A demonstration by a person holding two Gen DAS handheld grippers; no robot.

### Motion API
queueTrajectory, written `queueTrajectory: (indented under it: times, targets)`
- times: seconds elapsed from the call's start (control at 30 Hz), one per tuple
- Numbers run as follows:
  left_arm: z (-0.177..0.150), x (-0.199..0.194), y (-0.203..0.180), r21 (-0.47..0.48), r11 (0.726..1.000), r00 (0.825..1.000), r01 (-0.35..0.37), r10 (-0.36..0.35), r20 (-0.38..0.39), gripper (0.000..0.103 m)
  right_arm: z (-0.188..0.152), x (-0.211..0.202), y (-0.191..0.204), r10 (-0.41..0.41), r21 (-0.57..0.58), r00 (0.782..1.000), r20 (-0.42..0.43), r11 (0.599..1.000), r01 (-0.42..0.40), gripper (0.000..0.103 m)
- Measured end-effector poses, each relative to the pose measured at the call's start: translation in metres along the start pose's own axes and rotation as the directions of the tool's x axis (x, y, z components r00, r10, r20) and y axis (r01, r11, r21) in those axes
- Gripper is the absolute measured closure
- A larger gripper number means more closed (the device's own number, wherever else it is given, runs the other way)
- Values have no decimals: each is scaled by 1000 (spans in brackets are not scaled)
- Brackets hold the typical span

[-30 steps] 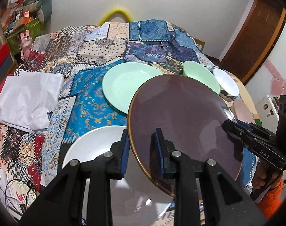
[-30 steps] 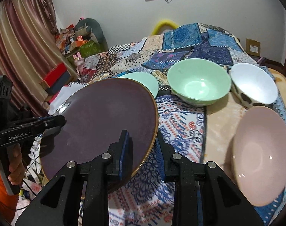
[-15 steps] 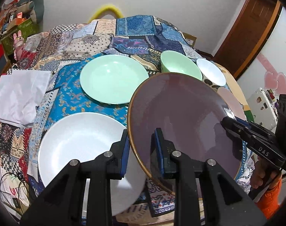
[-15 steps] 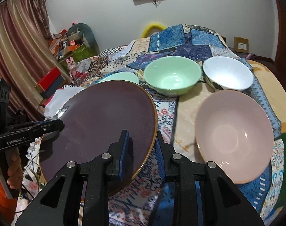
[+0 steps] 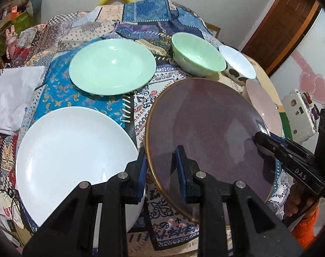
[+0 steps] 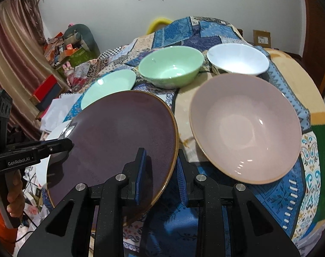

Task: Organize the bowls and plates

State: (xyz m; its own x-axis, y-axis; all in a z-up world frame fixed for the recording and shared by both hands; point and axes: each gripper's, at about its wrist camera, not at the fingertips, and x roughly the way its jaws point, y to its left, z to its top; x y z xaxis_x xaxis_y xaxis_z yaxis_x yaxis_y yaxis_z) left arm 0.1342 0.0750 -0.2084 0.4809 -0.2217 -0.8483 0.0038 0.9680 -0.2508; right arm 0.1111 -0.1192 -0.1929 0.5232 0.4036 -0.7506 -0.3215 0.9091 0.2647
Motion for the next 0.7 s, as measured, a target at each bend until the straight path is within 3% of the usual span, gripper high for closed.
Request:
queueTrajectory:
  times: [0.7]
  targets:
    - [-6, 47, -5, 0, 1000, 994, 7, -7, -111, 77, -18, 15, -22, -30, 62, 998, -63, 997, 34, 78]
